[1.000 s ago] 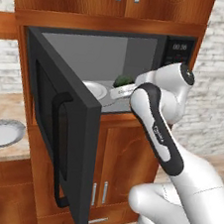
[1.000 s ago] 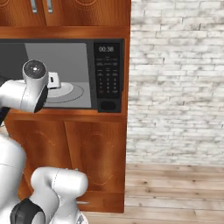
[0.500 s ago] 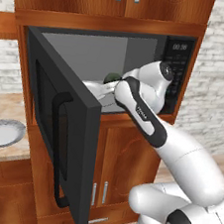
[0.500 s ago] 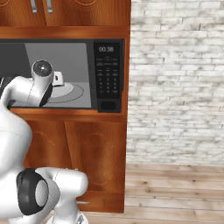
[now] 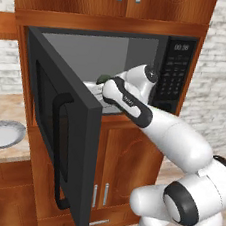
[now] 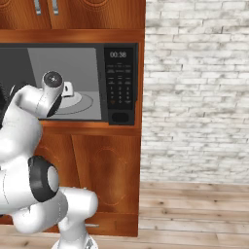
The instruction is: Pick the broccoli from the counter and place it in the microwave. Then turn on the microwave.
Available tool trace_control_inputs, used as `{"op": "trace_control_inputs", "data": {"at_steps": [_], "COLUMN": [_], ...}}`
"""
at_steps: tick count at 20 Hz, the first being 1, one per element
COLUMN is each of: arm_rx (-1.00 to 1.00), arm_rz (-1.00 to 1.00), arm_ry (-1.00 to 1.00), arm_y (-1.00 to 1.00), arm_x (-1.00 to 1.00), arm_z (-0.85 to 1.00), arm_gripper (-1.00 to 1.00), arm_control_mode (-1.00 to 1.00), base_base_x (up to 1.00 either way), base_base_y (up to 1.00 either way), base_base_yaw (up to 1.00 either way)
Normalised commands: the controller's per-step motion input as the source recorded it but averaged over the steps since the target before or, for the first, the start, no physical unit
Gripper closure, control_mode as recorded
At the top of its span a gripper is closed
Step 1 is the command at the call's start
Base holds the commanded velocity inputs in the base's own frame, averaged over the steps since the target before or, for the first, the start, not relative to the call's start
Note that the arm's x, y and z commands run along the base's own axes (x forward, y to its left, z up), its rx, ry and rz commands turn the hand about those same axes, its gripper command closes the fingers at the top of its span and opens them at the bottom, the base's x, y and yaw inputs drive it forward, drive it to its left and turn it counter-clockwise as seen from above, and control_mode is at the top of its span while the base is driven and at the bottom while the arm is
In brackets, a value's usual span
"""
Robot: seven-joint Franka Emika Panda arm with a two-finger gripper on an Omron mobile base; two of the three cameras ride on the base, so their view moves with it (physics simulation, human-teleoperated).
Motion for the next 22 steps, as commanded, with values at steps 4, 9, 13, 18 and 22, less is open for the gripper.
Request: {"op": "trace_control_inputs", "data": {"at_steps": [4, 9, 13, 18, 22], "arm_rx": [0.0, 0.0, 0.0, 0.0, 0.0], "arm_rz": [0.0, 0.0, 0.0, 0.0, 0.0], "arm_ry": [0.02, 0.02, 0.03, 0.03, 0.02], "arm_y": [0.17, 0.15, 0.12, 0.11, 0.11], "arm_x": [0.46, 0.35, 0.39, 0.42, 0.4], "arm_z": [-0.22, -0.21, -0.19, -0.18, -0.17], "arm_gripper": [1.0, 1.0, 1.0, 1.0, 1.0], "arm_control_mode": [-1.0, -1.0, -1.0, -1.0, -1.0], "base_base_x": [0.0, 0.0, 0.0, 0.0, 0.0], "base_base_y": [0.0, 0.0, 0.0, 0.0, 0.0], "base_base_yaw": [0.0, 0.0, 0.0, 0.0, 0.0]}}
